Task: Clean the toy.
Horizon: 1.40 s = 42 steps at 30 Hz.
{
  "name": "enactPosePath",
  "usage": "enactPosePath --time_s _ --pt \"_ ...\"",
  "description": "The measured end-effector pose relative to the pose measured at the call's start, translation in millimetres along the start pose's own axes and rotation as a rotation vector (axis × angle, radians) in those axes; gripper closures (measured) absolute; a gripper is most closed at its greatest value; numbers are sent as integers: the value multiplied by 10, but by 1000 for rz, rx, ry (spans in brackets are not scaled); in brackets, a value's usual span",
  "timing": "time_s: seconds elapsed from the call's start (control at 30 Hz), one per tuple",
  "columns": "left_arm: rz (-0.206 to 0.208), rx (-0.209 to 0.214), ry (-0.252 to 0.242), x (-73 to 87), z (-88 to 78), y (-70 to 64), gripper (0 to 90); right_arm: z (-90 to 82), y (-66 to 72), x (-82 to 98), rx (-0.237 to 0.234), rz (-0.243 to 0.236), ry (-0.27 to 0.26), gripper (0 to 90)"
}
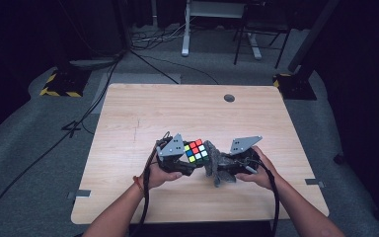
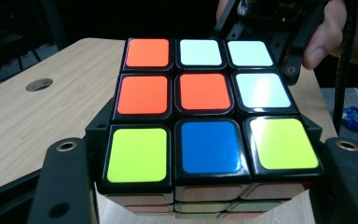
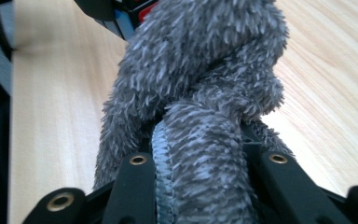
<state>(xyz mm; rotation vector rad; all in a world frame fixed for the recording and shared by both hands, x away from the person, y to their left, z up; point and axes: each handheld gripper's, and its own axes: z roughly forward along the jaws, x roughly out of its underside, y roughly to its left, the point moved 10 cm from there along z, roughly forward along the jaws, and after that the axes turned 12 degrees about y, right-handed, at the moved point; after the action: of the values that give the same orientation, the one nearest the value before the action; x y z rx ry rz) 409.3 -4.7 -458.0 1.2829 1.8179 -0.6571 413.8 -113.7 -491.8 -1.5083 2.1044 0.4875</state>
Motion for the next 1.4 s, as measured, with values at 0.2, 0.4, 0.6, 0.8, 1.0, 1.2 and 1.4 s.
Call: enactPosePath --time_s 0.2,0.4,0.6,0.8,1.0,1.2,1.4 --pt "-4 10 18 39 31 4 338 -257 -29 -148 56 -12 -130 689" --pt "28 13 45 46 97 -59 338 -447 30 -273 71 -40 -234 690" --pt "4 9 8 5 11 -31 338 -171 -8 -129 49 -19 -118 690" --pt "-1 16 -21 -43 -53 -29 338 125 3 17 22 -22 19 689" --pt "4 15 -17 -39 -57 -23 338 72 -24 -24 49 -20 -9 689" --pt "2 15 -7 -22 -24 -15 338 -327 -45 -211 49 -6 -223 688" --pt "26 24 -27 -88 -42 -95 338 -84 -97 -73 44 19 -110 688"
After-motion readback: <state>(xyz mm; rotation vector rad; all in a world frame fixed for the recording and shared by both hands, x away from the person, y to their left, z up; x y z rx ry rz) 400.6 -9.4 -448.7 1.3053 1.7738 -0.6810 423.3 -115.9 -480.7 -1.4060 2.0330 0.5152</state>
